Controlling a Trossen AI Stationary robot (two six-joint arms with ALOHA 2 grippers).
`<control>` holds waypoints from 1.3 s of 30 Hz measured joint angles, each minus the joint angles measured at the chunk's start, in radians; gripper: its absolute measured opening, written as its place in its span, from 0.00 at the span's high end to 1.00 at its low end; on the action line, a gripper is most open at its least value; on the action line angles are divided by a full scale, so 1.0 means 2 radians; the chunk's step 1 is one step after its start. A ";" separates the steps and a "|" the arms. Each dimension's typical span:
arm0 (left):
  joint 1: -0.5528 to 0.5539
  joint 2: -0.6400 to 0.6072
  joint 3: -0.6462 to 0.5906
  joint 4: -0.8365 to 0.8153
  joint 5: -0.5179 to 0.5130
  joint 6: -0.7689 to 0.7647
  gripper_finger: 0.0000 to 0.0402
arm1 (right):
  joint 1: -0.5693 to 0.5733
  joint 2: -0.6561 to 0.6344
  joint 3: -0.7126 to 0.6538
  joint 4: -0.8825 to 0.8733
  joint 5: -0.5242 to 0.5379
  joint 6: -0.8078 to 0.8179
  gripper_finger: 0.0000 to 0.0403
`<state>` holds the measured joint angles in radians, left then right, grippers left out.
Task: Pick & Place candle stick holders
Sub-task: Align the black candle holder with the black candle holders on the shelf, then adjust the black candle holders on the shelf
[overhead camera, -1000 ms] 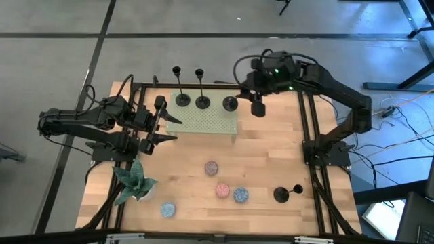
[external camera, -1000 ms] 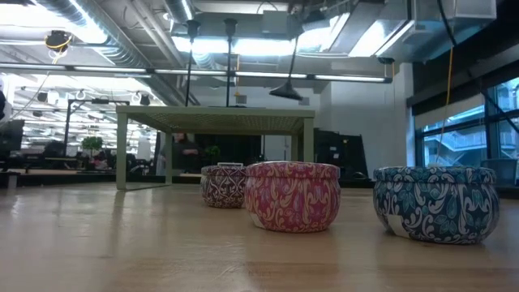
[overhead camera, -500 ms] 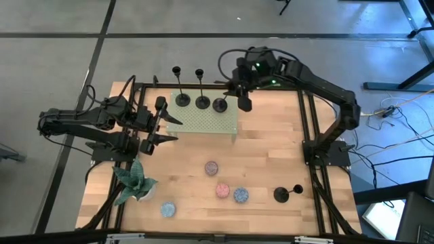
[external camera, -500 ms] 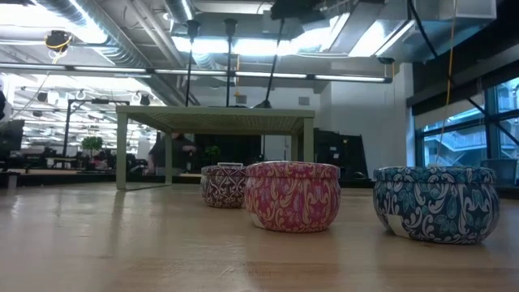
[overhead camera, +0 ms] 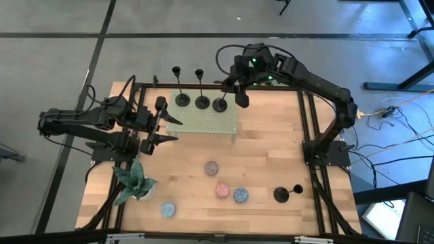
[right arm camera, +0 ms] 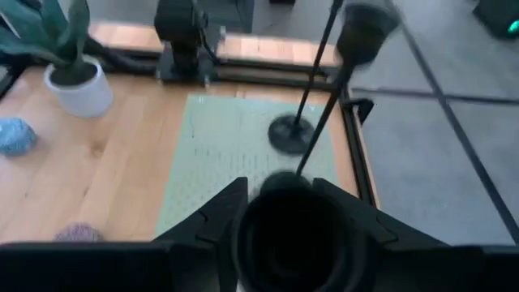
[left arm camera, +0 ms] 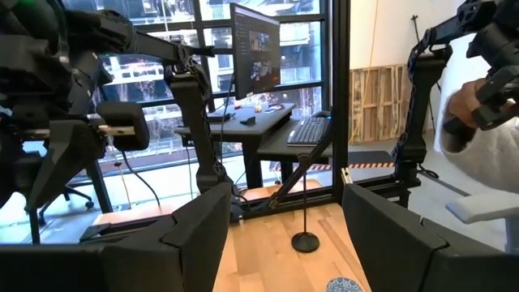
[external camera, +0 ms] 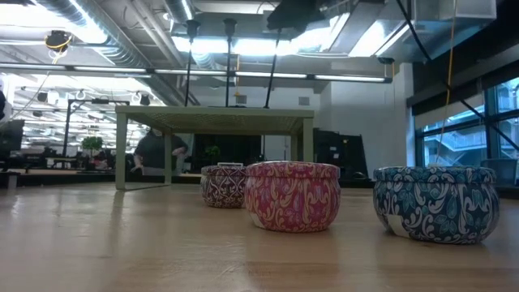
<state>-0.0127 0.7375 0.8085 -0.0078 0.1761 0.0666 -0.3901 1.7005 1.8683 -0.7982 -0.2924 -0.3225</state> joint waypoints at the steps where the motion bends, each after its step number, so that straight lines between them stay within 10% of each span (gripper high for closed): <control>1: 0.000 0.000 0.000 0.000 0.000 0.000 0.42 | 0.000 0.001 -0.001 -0.001 0.000 0.000 0.63; 39: 0.000 0.000 0.000 -0.015 0.000 0.000 0.42 | 0.000 0.001 -0.001 0.055 0.072 -0.043 0.37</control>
<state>-0.0126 0.7372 0.8085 -0.0377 0.1764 0.0666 -0.3901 1.7016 1.8664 -0.6889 -0.1488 -0.4094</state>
